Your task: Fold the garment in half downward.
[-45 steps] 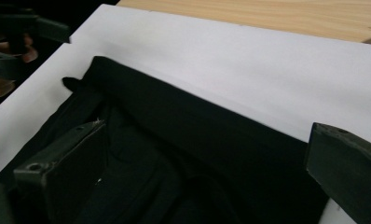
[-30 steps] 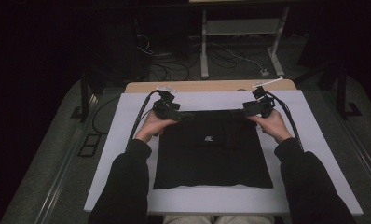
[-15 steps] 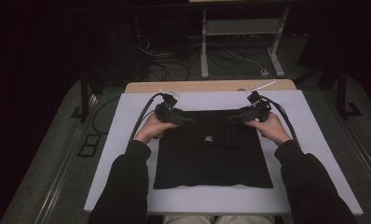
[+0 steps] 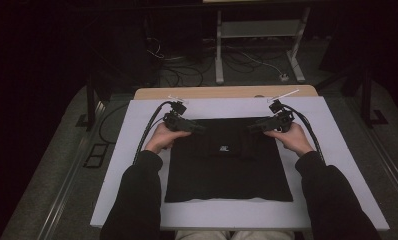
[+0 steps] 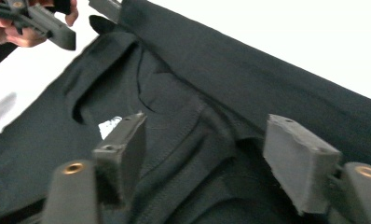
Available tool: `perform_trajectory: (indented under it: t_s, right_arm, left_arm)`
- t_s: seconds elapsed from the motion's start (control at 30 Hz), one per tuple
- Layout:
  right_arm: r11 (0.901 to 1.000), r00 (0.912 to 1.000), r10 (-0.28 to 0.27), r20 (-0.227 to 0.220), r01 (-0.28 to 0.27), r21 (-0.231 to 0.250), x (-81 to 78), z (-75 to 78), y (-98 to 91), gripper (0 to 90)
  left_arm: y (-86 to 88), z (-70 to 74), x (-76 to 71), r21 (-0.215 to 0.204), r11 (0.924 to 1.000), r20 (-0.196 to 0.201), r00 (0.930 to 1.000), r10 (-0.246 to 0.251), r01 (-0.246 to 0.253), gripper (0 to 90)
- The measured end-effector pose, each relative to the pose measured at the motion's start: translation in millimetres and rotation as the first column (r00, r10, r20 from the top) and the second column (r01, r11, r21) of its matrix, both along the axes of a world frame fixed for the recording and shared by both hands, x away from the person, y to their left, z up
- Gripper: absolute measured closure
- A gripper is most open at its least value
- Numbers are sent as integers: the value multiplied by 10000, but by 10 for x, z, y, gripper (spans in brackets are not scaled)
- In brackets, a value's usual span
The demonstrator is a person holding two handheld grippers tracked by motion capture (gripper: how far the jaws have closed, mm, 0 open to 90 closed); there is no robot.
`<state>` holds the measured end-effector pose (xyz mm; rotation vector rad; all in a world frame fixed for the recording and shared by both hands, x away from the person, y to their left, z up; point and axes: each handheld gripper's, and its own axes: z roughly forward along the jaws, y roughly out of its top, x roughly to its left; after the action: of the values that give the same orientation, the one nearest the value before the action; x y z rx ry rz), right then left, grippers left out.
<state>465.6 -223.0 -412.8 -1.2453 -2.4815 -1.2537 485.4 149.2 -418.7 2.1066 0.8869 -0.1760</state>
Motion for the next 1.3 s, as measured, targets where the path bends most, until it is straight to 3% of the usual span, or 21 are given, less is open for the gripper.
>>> perform_trajectory:
  t_s: [0.2, 0.37, 0.53, 0.8, 1.03, 1.07, 1.13, 1.3]
  right_arm:
    - [9996, 9995, -238, 199, 242, -165, 27, -29, 20, 453]
    - [9983, 9991, -433, 25, 433, -396, 57, -89, 21, 568]
    - [9986, 9995, -257, -158, 249, -474, 53, -129, 20, 668]
    - [9967, 9999, -37, -167, 23, -809, 24, -124, 85, 832]
    - [9941, 9999, 63, -147, -79, -1079, -13, -60, 72, 853]
    - [9947, 10000, 21, -82, -29, -1023, -22, -39, 68, 854]
    - [9958, 10000, 5, 67, 1, -914, -39, 8, 52, 855]
    - [9972, 9998, -11, 214, 27, -749, -69, 105, 36, 855]
  left_arm:
    - [-7, -76, 26, 55, 10000, -247, 9997, 68, -66, 381]
    - [-13, -101, 26, 51, 10000, -315, 9995, -47, 49, 503]
    - [-17, -101, 15, 186, 9995, -287, 9993, -257, 263, 635]
    - [6, -131, 24, 34, 9991, -770, 9962, -415, 419, 790]
    - [7, -34, -12, -61, 9988, -443, 9978, -494, 491, 832]
    - [9, -16, -13, -56, 9985, -277, 9981, -546, 545, 833]
    - [3, 18, -33, -247, 9988, -308, 9985, -442, 434, 833]
    - [13, 80, -52, -254, 9989, -212, 9990, -391, 386, 844]
